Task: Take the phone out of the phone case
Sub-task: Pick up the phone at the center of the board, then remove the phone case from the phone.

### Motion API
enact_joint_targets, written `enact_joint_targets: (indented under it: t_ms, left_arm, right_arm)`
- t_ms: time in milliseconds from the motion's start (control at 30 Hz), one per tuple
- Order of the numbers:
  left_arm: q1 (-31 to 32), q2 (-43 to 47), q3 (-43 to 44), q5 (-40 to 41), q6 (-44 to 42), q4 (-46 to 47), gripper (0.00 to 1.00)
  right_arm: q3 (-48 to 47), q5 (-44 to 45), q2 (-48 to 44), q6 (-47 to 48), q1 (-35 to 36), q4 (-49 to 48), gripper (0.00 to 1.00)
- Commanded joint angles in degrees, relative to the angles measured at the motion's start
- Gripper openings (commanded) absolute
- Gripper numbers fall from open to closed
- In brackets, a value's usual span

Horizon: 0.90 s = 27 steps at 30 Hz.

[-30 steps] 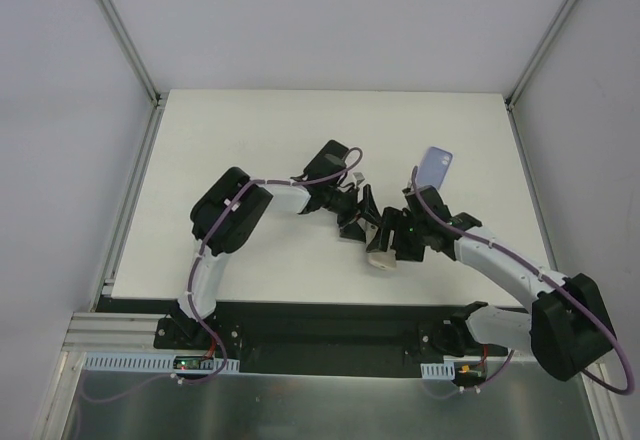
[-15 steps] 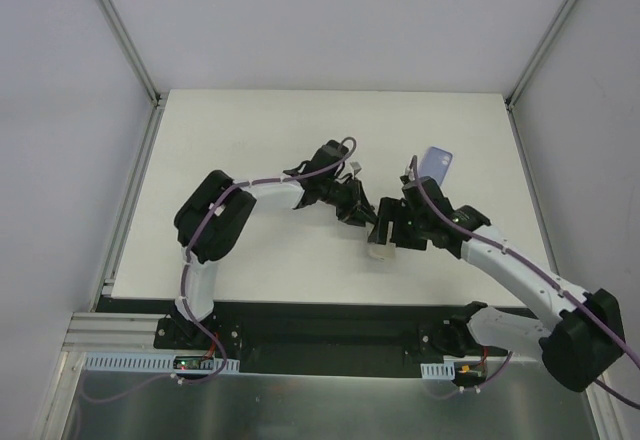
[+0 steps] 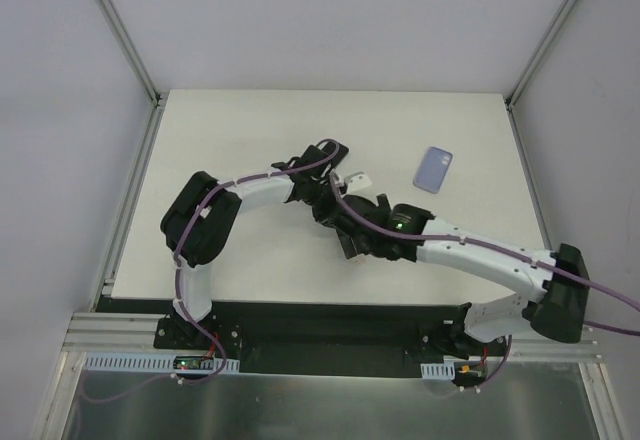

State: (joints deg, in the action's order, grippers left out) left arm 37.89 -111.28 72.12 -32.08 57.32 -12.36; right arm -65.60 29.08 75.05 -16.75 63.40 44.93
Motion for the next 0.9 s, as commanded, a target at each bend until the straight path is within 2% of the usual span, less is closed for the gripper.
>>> enact_joint_targets:
  t_ms: [0, 300, 400, 533, 567, 633, 700, 800, 833, 867]
  left_arm:
    - [0.3, 5.0, 0.7, 0.7, -1.0, -2.7, 0.0]
    - [0.3, 7.9, -0.1, 1.8, -1.2, -4.8, 0.0]
    - [0.3, 9.2, -0.5, 1.9, -1.2, -5.2, 0.0]
    - [0.3, 10.3, -1.3, 1.9, -1.2, -5.4, 0.0]
    - [0.3, 10.4, -1.4, 1.8, -1.2, -5.6, 0.0]
    - [0.3, 10.3, -1.9, 1.9, -1.0, -5.6, 0.0]
    - [0.3, 10.2, -2.1, 1.8, -0.8, -5.6, 0.0]
    - [0.3, 10.4, -2.3, 1.9, -0.7, -5.7, 0.0]
    - [0.3, 10.4, -2.3, 1.9, -0.7, -5.7, 0.0]
    - [0.3, 10.4, -2.2, 1.3, -0.9, -5.7, 0.0]
  right_arm:
    - [-5.6, 8.4, 8.1, 2.6, 4.0, 5.2, 0.74]
    - [-7.2, 6.2, 17.4, 0.6, 6.8, 0.8, 0.74]
    - [-7.3, 8.4, 19.9, -2.5, 6.7, 1.8, 0.68]
    - [-7.4, 12.4, 21.5, -6.1, 7.1, 3.2, 0.48]
    - [-7.6, 13.7, 21.5, -7.1, 7.1, 3.7, 0.38]
    - [-7.9, 14.7, 21.8, -7.8, 7.4, 3.7, 0.31]
    - [-8.2, 16.0, 22.2, -9.0, 7.4, 4.0, 0.3]
    - [-8.4, 17.6, 22.7, -10.7, 7.5, 4.6, 0.18]
    - [-8.4, 18.1, 22.9, -11.3, 7.4, 5.0, 0.04]
    - [-8.7, 19.1, 23.1, -12.1, 7.4, 6.1, 0.01]
